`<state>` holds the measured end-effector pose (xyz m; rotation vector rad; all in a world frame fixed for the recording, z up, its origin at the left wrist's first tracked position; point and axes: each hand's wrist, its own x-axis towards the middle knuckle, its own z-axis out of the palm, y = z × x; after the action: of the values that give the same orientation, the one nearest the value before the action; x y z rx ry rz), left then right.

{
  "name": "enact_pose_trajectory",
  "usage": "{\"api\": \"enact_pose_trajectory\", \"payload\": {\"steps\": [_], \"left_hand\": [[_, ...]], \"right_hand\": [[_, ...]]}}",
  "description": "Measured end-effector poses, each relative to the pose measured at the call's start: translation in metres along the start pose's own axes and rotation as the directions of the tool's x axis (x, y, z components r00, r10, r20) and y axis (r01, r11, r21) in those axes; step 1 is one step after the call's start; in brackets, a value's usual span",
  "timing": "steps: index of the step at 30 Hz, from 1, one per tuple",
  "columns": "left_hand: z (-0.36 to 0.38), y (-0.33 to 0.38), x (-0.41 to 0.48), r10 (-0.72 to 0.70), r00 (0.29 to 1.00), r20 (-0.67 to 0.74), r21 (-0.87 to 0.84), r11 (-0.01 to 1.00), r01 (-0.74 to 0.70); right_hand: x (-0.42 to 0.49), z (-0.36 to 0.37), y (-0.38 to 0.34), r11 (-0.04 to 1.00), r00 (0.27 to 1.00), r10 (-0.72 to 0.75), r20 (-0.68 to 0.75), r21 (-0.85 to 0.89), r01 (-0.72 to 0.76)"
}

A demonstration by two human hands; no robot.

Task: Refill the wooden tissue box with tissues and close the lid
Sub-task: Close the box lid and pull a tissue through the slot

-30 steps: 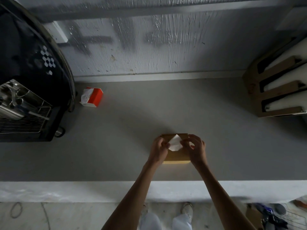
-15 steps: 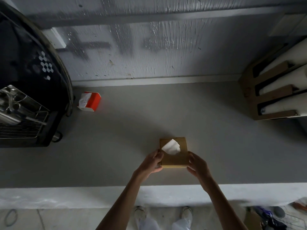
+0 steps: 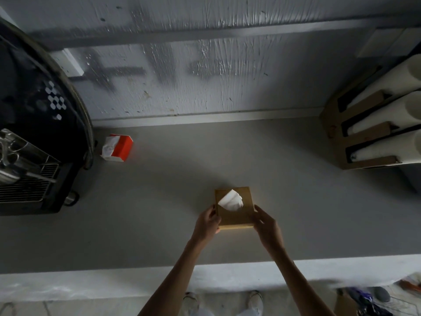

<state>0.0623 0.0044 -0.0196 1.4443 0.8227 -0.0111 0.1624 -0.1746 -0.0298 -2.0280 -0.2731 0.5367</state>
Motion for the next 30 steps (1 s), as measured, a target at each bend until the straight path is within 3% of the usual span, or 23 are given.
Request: {"api": "enact_pose_trajectory", "payload": {"steps": [2, 5, 8, 16, 24, 30], "left_hand": [[0.0, -0.013, -0.003, 0.172, 0.982, -0.084, 0.216, 0.965, -0.15], [0.005, -0.034, -0.016, 0.443, 0.877, -0.186, 0.462, 0.827, -0.32], [0.015, -0.045, -0.028, 0.522, 0.84, -0.148, 0.57, 0.739, -0.359], [0.026, -0.031, -0.024, 0.53, 0.838, -0.129, 0.699, 0.648, -0.302], [0.02, -0.01, 0.009, 0.552, 0.825, -0.121, 0.744, 0.601, -0.293], [0.011, 0.0, 0.044, 0.569, 0.814, -0.117, 0.735, 0.601, -0.315]], "right_hand": [[-0.013, -0.003, 0.0, 0.992, 0.996, -0.082, -0.044, -0.098, 0.077], [-0.032, -0.005, 0.003, 0.93, 0.963, -0.27, -0.016, -0.265, 0.256], [-0.036, -0.002, 0.011, 0.888, 0.939, -0.339, 0.065, -0.308, 0.342], [-0.019, 0.005, 0.001, 0.902, 0.923, -0.382, -0.05, -0.239, 0.361], [0.017, 0.007, -0.021, 0.927, 0.933, -0.36, -0.025, -0.127, 0.354], [0.044, 0.013, -0.036, 0.935, 0.939, -0.337, -0.068, -0.143, 0.325]]}}
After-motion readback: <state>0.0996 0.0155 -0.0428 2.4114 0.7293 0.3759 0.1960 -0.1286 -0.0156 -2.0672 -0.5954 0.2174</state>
